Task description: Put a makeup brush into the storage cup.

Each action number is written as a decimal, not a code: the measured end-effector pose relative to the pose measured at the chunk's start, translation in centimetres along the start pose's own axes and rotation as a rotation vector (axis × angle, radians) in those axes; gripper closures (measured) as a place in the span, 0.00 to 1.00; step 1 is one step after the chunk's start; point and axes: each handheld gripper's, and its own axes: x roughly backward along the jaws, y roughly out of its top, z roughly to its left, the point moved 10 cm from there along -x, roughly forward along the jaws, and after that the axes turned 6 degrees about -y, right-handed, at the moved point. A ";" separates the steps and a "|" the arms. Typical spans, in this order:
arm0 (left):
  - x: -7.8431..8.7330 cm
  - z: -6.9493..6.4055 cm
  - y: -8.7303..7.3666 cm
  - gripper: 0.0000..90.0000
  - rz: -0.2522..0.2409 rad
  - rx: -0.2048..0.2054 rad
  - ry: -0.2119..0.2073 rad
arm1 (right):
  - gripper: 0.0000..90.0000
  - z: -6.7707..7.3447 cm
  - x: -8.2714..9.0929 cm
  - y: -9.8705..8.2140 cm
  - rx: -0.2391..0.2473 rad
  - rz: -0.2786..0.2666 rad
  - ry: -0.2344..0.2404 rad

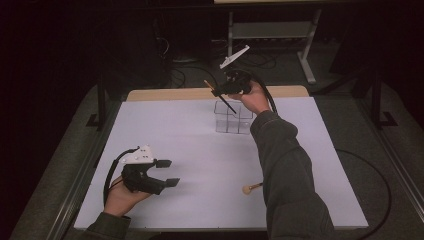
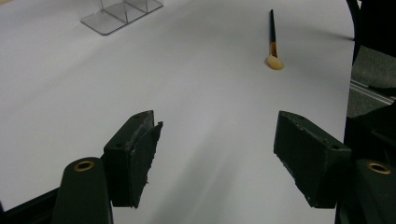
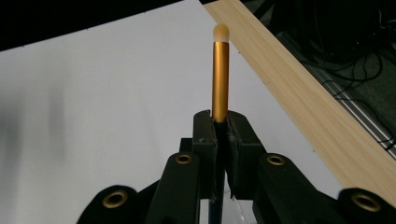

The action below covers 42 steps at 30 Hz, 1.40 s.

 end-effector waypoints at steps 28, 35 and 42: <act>0.1 0.1 -0.2 0.31 0.002 0.002 0.018 | 0.91 -0.4 -0.4 -1.6 -0.047 0.018 0.001; 0.1 0.1 -0.2 0.31 0.001 0.001 0.014 | 0.91 -0.7 -0.1 -1.9 -0.055 0.010 -0.004; 0.1 0.1 -0.2 0.31 0.001 0.002 0.014 | 0.91 -0.7 0.1 -1.2 -0.057 -0.025 -0.017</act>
